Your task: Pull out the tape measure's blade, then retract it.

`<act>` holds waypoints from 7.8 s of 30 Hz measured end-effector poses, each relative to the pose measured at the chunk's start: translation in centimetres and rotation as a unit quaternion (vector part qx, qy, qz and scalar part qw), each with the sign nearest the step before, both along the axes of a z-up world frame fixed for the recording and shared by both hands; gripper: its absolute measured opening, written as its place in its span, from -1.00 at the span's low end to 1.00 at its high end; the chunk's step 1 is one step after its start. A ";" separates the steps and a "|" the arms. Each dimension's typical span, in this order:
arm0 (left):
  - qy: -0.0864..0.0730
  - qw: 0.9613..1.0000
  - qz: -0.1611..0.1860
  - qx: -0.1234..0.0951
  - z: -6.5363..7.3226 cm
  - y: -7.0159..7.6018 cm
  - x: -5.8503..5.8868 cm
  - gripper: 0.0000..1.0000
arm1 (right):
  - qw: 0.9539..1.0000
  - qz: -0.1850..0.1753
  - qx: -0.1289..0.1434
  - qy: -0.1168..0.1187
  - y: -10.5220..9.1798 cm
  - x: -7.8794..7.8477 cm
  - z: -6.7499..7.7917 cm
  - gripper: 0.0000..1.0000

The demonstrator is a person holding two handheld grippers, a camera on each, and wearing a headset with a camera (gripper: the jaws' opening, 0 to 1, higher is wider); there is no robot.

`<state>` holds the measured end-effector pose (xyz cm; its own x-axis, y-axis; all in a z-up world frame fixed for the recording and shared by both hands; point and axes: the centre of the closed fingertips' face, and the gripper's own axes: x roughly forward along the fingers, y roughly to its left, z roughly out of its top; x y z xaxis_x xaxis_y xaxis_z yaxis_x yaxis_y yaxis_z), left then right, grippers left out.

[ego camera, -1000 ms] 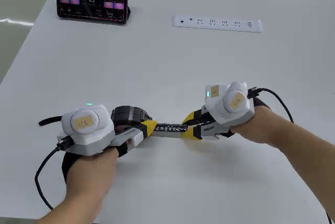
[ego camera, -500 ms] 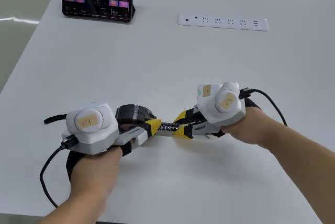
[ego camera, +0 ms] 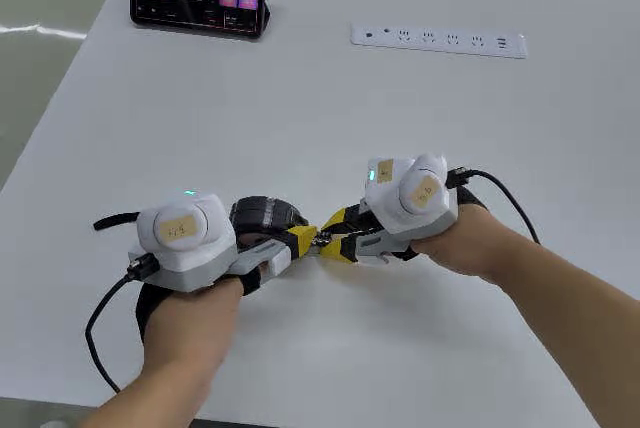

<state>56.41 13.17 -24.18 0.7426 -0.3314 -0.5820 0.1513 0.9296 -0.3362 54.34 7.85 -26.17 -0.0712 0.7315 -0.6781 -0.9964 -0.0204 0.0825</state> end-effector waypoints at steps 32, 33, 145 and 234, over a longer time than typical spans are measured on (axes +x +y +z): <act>0.000 1.000 0.002 0.007 0.0 -0.2 0.1 0.26 | 1.000 -0.021 0.007 0.005 0.8 0.0 0.2 -0.74; -0.001 1.000 0.001 0.006 0.0 -0.1 0.1 0.26 | 1.000 -0.022 0.006 0.006 0.7 0.0 0.2 -0.73; -0.067 0.954 -0.273 0.105 5.8 3.0 -9.6 0.97 | 0.968 -0.250 0.031 -0.015 -14.8 -6.2 7.3 0.76; -0.056 0.953 -0.276 0.115 5.1 4.7 -10.8 0.98 | 0.963 -0.270 0.020 0.007 -16.6 -8.0 6.3 0.98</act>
